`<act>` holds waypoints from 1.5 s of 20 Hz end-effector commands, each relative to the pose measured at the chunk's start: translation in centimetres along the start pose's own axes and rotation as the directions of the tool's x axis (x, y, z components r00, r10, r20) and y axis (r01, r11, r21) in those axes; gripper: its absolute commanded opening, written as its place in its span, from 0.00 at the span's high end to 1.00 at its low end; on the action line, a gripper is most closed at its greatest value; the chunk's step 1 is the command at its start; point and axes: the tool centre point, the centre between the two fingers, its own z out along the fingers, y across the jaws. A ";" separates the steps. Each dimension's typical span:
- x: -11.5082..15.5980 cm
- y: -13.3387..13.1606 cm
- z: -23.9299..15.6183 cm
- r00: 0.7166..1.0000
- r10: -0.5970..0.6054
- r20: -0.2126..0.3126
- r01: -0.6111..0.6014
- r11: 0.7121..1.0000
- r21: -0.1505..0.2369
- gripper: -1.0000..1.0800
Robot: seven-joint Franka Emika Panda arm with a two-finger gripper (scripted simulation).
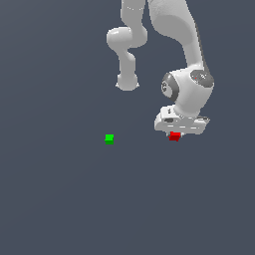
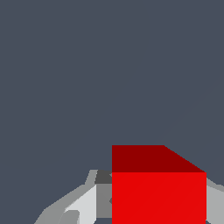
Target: Stack the red cube on top of the green cube.
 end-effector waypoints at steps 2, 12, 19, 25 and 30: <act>0.0 0.3 0.1 1.000 0.000 0.000 0.000 1.000 0.000 1.00; -0.2 5.9 1.1 1.000 0.000 0.000 0.000 1.000 0.000 1.00; -0.4 13.9 2.5 1.000 0.001 0.001 -0.001 1.000 0.000 1.00; -0.5 21.3 3.8 1.000 0.001 0.001 -0.001 1.000 -0.001 1.00; -0.5 26.3 4.7 1.000 0.001 0.001 -0.001 1.000 -0.001 1.00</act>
